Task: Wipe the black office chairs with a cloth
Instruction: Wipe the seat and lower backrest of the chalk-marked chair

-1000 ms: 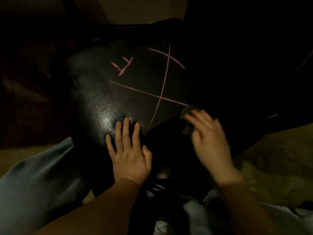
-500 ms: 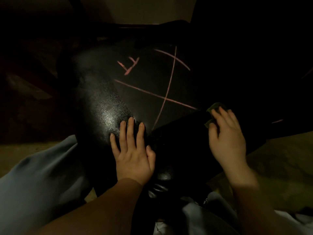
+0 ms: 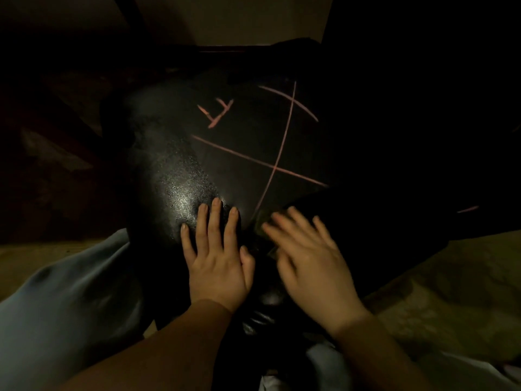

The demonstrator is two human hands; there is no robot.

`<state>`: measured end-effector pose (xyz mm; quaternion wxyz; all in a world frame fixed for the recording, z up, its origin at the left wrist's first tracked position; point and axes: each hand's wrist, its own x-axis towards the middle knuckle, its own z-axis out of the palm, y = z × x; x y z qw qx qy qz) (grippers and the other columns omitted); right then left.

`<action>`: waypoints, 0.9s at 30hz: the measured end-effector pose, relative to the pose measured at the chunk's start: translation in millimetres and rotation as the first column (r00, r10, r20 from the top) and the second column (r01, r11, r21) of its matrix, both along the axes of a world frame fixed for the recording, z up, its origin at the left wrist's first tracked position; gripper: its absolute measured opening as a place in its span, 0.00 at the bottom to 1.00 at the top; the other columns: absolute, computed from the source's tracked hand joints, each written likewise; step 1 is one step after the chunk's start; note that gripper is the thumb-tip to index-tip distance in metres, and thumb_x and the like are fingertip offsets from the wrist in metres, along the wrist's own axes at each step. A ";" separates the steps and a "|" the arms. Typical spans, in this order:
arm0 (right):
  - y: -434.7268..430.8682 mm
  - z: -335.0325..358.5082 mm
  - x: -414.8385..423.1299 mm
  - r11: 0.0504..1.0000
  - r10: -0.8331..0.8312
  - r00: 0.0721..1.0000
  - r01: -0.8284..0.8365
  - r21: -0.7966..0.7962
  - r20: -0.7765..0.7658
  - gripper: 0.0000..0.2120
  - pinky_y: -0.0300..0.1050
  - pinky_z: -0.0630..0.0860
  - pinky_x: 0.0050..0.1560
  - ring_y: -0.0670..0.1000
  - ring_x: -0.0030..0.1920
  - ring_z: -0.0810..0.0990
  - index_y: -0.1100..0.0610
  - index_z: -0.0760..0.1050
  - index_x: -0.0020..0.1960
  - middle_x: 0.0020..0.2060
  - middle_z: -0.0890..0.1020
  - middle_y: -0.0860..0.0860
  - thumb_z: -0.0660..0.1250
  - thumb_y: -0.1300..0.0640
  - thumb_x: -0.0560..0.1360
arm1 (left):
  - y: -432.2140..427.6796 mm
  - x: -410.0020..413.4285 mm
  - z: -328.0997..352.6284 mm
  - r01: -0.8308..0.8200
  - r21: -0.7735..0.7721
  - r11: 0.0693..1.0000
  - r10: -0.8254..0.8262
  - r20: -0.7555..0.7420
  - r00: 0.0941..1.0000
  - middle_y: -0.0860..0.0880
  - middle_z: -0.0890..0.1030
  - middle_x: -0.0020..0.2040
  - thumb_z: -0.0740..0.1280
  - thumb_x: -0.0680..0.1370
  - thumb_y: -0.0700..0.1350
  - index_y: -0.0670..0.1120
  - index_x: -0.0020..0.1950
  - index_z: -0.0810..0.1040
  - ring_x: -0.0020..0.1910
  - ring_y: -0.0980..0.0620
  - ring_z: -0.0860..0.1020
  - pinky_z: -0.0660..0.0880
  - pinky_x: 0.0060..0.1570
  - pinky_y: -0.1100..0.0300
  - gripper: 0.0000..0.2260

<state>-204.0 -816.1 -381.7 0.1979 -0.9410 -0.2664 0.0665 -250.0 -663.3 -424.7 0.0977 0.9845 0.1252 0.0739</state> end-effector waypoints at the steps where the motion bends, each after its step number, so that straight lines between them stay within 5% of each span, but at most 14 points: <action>1: -10.0 -1.7 9.5 0.998 -0.066 0.998 0.066 -0.007 0.006 0.24 0.53 0.58 0.74 0.50 0.73 0.66 0.49 0.74 0.68 0.69 0.74 0.47 0.54 0.54 0.74 | -0.6 0.1 0.6 0.000 -0.009 1.000 0.000 -0.005 1.000 0.40 0.60 0.76 0.54 0.74 0.49 0.44 0.74 0.62 0.76 0.42 0.55 0.48 0.73 0.39 0.28; 7: -84.5 0.9 53.6 0.857 -0.513 0.858 0.512 -0.051 -0.003 0.23 0.60 0.55 0.74 0.55 0.75 0.61 0.55 0.68 0.73 0.73 0.67 0.55 0.54 0.55 0.78 | -0.4 -0.4 1.0 -0.001 -0.027 1.000 0.000 -0.016 1.000 0.40 0.59 0.77 0.53 0.75 0.49 0.45 0.74 0.60 0.77 0.42 0.54 0.47 0.73 0.39 0.27; 13: -87.9 4.1 54.6 0.820 -0.571 0.820 0.570 -0.050 -0.023 0.21 0.58 0.55 0.75 0.56 0.76 0.56 0.59 0.65 0.74 0.75 0.64 0.56 0.58 0.60 0.81 | -0.3 -0.4 1.5 0.001 -0.030 1.000 -0.001 -0.016 1.000 0.40 0.61 0.76 0.53 0.75 0.50 0.45 0.74 0.61 0.76 0.42 0.55 0.47 0.73 0.39 0.27; 18: -65.0 1.2 48.0 0.884 -0.459 0.888 0.460 -0.088 0.033 0.20 0.56 0.57 0.75 0.57 0.74 0.62 0.58 0.70 0.71 0.71 0.70 0.56 0.61 0.62 0.79 | -0.7 -0.8 1.5 0.002 -0.032 0.999 -0.003 -0.014 1.000 0.40 0.60 0.76 0.53 0.75 0.50 0.45 0.74 0.61 0.77 0.42 0.55 0.49 0.72 0.38 0.27; 23: -11.0 3.9 18.8 0.990 -0.120 0.992 0.122 -0.066 0.044 0.23 0.54 0.61 0.71 0.58 0.69 0.71 0.56 0.77 0.65 0.65 0.77 0.54 0.55 0.57 0.73 | -0.2 -0.2 0.1 0.003 -0.011 1.000 -0.003 0.004 1.000 0.40 0.62 0.76 0.54 0.73 0.49 0.44 0.73 0.62 0.76 0.42 0.57 0.51 0.71 0.38 0.28; 27: 24.2 4.5 -8.8 0.997 0.081 0.997 -0.081 0.015 0.005 0.23 0.47 0.58 0.73 0.55 0.71 0.70 0.54 0.78 0.64 0.66 0.77 0.50 0.54 0.56 0.73 | 0.7 0.2 -2.1 0.008 -0.007 1.000 -0.008 0.016 1.000 0.39 0.62 0.75 0.55 0.73 0.50 0.45 0.73 0.63 0.75 0.42 0.57 0.48 0.72 0.39 0.28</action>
